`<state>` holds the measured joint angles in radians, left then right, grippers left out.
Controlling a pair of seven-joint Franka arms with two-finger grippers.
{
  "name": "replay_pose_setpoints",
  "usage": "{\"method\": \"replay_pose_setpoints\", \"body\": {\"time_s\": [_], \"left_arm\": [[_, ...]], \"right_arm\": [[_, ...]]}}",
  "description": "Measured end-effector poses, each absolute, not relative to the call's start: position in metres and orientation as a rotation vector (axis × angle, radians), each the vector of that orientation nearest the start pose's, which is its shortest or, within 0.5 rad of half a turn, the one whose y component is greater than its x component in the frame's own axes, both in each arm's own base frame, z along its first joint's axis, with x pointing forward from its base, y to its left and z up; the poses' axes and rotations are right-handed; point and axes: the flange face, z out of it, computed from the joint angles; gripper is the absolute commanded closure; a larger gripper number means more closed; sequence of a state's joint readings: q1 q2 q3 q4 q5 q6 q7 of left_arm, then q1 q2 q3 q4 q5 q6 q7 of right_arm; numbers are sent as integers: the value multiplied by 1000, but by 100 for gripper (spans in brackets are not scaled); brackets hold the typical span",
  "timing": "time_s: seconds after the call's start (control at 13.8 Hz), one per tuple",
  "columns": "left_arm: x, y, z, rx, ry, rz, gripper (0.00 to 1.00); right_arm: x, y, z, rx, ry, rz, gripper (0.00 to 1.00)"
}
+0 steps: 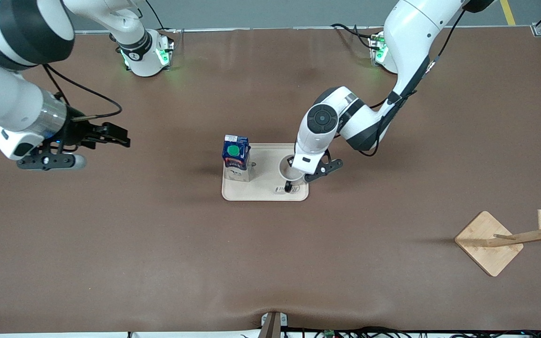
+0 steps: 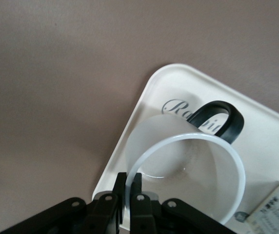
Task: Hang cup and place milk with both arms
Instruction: 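Grasp the mug rim with the left gripper while the right gripper approaches, then carry the mug toward the wooden stand while the right gripper grasps milk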
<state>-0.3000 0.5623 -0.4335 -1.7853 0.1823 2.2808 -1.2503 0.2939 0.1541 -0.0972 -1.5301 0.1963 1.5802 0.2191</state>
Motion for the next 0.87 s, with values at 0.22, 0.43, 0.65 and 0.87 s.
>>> {"method": "replay_pose_setpoints", "body": {"time_s": [0.22, 0.43, 0.65, 0.87], "left_arm": [[518, -412, 296, -3116, -796, 53, 100], [527, -400, 344, -3124, -875, -44, 100], [536, -375, 391, -3099, -950, -124, 100], [545, -347, 426, -3066, -1049, -189, 100]], "right_arm": [[577, 173, 554, -2982, 83, 201, 0], [576, 208, 546, -2979, 126, 176, 0], [574, 250, 525, -2984, 155, 173, 0], [565, 290, 505, -2999, 176, 204, 0]]}}
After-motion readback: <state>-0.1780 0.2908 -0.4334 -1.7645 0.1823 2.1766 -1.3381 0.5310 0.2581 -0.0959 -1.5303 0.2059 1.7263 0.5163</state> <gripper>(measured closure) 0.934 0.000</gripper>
